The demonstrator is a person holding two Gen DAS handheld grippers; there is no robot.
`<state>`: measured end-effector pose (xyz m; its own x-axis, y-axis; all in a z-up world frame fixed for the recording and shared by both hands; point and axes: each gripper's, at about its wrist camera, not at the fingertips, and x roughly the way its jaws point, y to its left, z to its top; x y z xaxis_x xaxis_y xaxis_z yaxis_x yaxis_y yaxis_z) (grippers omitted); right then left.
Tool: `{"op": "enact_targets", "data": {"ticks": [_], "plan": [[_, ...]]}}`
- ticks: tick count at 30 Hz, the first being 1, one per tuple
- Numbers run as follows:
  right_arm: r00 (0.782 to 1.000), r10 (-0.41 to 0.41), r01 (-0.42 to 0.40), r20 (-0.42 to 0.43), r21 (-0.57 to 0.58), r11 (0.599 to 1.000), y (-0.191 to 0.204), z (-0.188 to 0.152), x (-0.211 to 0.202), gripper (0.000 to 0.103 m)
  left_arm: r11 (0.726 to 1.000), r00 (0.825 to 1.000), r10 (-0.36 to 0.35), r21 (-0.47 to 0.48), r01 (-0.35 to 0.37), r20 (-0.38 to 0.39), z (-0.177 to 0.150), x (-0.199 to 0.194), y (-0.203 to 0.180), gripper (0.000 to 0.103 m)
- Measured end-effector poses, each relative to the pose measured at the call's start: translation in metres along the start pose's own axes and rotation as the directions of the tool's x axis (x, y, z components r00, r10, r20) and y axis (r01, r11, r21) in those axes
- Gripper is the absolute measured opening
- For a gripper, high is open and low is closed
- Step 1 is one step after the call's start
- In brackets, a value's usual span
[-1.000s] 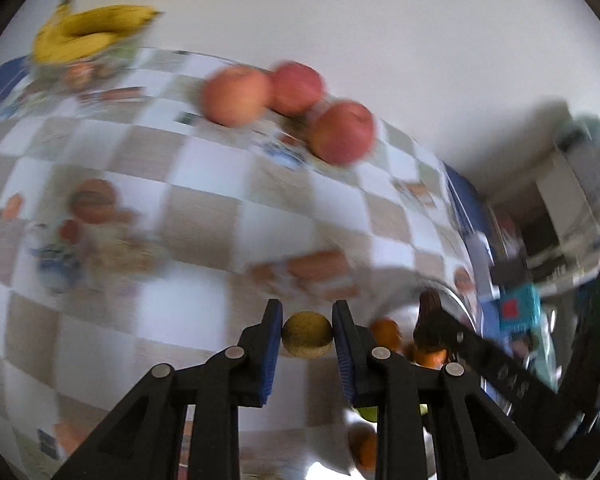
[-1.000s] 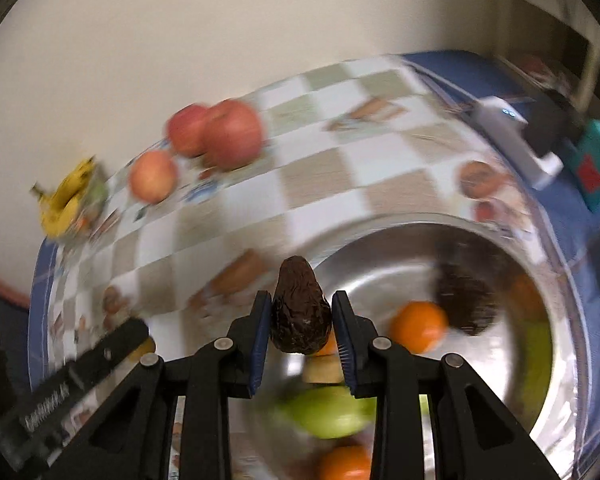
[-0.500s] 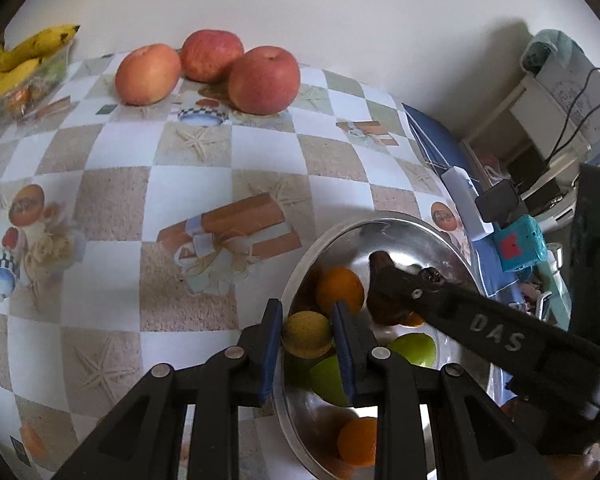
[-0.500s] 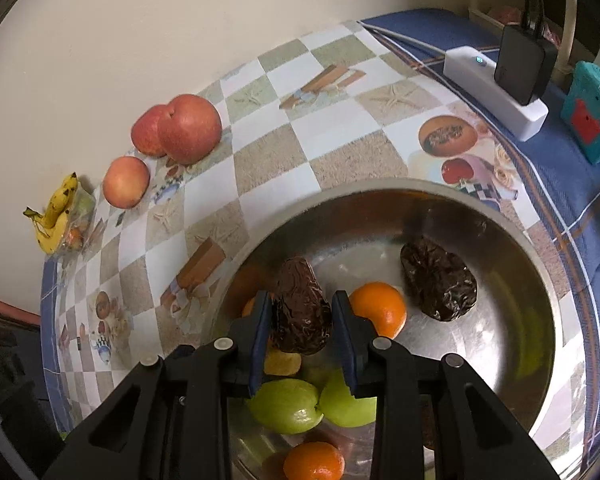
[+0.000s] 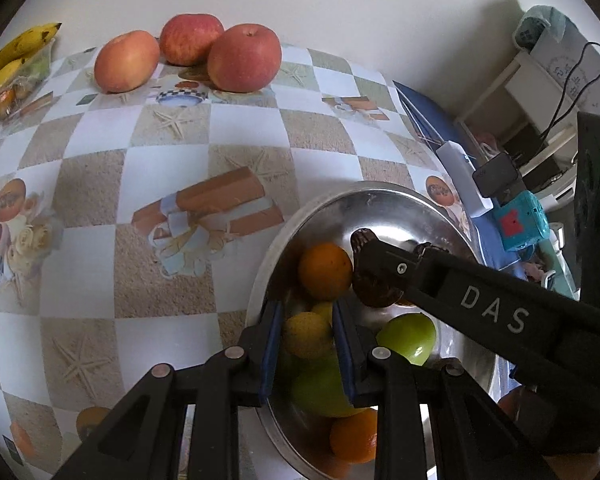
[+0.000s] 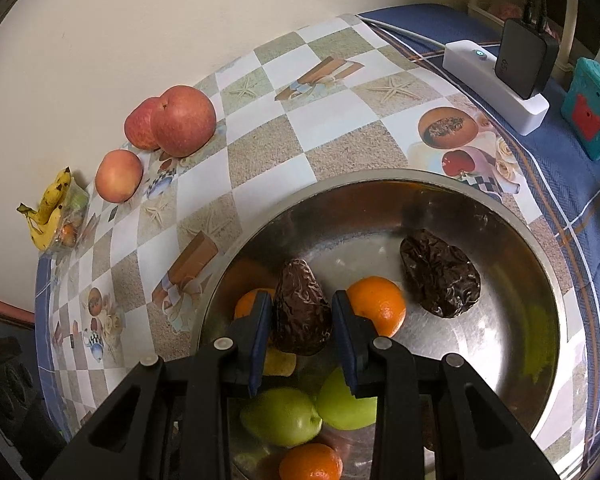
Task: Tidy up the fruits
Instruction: 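Carry the yellow fruit and avocado with both grippers over the steel plate, then open both grippers to release the fruits into the plate, then withdraw both open grippers away from the plate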
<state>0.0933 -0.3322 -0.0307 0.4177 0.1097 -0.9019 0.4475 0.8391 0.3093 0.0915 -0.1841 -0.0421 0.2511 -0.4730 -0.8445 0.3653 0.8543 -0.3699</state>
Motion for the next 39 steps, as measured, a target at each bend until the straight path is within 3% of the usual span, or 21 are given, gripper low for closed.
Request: {"op": "enact_targets", "data": {"ticks": [6,10,19,25,26,29,32,34,36,38,39], "plan": [[1.000,-0.029,0.029,-0.003,-0.033,0.999,0.004,-0.001,0.000,0.033,1.000,1.000,-0.003,-0.006,0.003,-0.010,-0.001,-0.001,0.000,0.030],[0.999,-0.034,0.034,-0.001,-0.041,0.999,0.005,-0.004,-0.003,0.039,1.000,1.000,-0.007,-0.012,0.006,-0.014,-0.004,-0.003,-0.001,0.035],[0.998,-0.040,0.043,0.039,-0.072,0.996,0.012,-0.022,-0.022,0.040,0.999,1.000,-0.023,-0.048,0.023,0.001,-0.015,-0.025,0.004,0.035],[0.996,-0.059,0.067,0.070,-0.115,0.991,0.016,-0.035,-0.038,0.040,0.995,0.997,0.076,-0.073,-0.074,0.034,-0.029,-0.053,0.027,0.037],[0.995,-0.063,0.071,0.073,-0.117,0.991,0.016,-0.037,-0.040,0.040,0.993,0.996,0.085,-0.085,-0.082,0.036,-0.031,-0.056,0.033,0.039],[0.994,-0.071,0.082,0.078,-0.141,0.987,0.019,-0.047,-0.046,0.040,0.980,0.987,0.154,-0.130,-0.149,0.035,-0.039,-0.064,0.053,0.070],[0.994,-0.073,0.086,0.082,-0.165,0.982,0.026,-0.061,-0.049,0.044,0.959,0.968,0.249,-0.143,-0.243,0.024,-0.046,-0.069,0.069,0.086],[0.995,-0.068,0.080,0.074,-0.178,0.981,0.031,-0.069,-0.049,0.071,0.940,0.948,0.318,-0.142,-0.311,0.028,-0.050,-0.073,0.076,0.102],[0.995,-0.064,0.076,0.070,-0.189,0.979,0.036,-0.078,-0.048,0.072,0.923,0.931,0.363,-0.148,-0.354,0.042,-0.054,-0.079,0.084,0.103],[0.996,-0.055,0.067,0.063,-0.198,0.978,0.038,-0.085,-0.048,0.074,0.921,0.929,0.365,-0.167,-0.352,0.058,-0.056,-0.087,0.091,0.103],[0.996,-0.060,0.072,0.065,-0.208,0.975,0.040,-0.089,-0.049,0.083,0.921,0.929,0.366,-0.172,-0.351,0.064,-0.057,-0.090,0.093,0.103]]}}
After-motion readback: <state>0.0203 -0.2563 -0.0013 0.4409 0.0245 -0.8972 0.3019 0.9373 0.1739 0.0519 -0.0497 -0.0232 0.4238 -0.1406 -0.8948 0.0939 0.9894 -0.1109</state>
